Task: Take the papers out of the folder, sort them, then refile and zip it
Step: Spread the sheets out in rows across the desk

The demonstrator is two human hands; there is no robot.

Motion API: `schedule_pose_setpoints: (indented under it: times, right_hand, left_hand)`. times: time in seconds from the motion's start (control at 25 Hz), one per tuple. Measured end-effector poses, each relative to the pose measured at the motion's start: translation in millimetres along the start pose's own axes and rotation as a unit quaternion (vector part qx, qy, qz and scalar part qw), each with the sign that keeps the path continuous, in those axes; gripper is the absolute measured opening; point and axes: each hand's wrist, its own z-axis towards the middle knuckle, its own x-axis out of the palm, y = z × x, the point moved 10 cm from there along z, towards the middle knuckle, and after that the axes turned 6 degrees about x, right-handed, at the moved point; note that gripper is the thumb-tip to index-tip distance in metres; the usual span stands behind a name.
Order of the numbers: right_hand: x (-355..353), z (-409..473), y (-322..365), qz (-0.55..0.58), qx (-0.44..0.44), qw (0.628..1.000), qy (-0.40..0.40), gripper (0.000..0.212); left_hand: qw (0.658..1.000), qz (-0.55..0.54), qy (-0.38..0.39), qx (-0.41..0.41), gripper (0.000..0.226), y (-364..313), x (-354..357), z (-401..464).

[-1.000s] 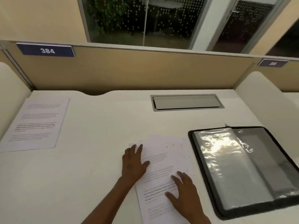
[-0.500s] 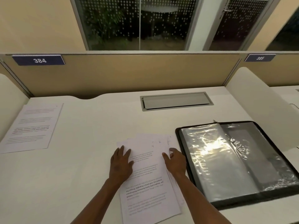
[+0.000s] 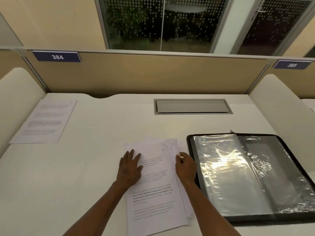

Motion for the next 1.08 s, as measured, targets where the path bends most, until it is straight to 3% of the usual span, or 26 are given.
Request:
schedule_pose_setpoints:
  times: [0.04,0.24,0.44,0.6,0.8,1.08]
  right_hand:
    - [-2,-1,1,-0.001,-0.002,1.000,-0.002,0.005]
    - [-32,-8,20,0.038,-0.090,0.993,-0.066,0.011]
    - [-77,-13,22,0.124,-0.066,0.988,-0.067,0.007]
    - [-134,-21,40,0.147,-0.113,0.973,-0.137,0.001]
    - [-184,-40,84,0.168,-0.187,0.952,-0.172,0.008]
    - [-167,-96,175,0.121,-0.342,0.926,-0.103,0.013]
  left_hand:
    - [1.000,0.001,0.003,-0.002,0.060,-1,0,0]
    - [1.000,-0.001,0.000,0.001,0.060,-6,1,-3]
    - [1.000,0.004,-0.001,-0.004,0.059,-10,2,-9]
    - [1.000,0.003,0.007,-0.003,0.059,-18,-1,-11]
    - [0.990,-0.114,-0.073,0.047,0.062,-56,-23,-23]
    - [0.951,-0.264,-0.148,0.058,0.064,-89,-96,-38]
